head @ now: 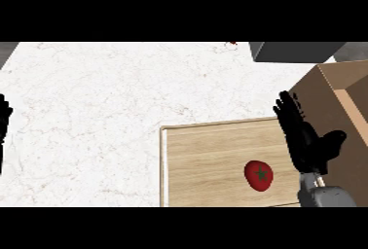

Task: Pick the tomato from the tray and place it in the cardboard box

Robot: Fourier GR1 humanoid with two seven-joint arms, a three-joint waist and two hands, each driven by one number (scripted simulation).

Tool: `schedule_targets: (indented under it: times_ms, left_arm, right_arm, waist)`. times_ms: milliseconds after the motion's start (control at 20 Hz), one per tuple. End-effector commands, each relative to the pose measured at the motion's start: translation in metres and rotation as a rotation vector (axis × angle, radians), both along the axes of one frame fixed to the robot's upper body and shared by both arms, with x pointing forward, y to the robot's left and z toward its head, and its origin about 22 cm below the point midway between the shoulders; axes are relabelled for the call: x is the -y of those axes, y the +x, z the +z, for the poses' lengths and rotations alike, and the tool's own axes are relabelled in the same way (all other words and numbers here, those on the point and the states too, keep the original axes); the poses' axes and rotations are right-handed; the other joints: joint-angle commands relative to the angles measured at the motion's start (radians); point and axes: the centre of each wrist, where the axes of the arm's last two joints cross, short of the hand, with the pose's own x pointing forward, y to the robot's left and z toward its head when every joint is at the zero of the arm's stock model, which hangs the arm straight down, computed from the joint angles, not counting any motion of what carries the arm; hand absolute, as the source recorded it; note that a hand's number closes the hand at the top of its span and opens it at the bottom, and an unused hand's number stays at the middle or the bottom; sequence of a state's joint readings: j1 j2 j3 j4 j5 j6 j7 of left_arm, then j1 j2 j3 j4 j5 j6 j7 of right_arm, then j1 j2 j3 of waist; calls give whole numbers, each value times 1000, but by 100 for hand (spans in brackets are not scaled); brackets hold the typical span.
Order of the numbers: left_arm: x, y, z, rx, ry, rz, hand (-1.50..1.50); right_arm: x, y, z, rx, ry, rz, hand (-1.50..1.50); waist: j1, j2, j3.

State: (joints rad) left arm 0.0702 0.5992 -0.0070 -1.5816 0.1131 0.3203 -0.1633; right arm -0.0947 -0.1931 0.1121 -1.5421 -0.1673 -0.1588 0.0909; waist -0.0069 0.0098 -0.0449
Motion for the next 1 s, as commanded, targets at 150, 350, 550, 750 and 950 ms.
schedule_targets:
  times_ms: [150,350,550,750,950]
  left_arm:
    - [54,22,-5,-61,-329,-99,0]
    - [90,20,-17,-135,-524,-165,0]
    - [93,35,0,-164,-541,-172,0]
    - [84,29,11,-158,-553,-167,0]
    - [97,35,9,-161,-569,-187,0]
  right_arm:
    - [89,17,37,150,32,61,150]
    - [134,15,43,65,-424,127,150]
    - [155,19,11,270,-344,112,-150]
    - [189,20,49,334,-418,298,-150]
    - [195,33,98,235,-670,477,-150]
  waist:
    - [-15,-3,48]
    - [9,8,46]
    - [20,-2,48]
    - [22,-9,47]
    - [28,-7,45]
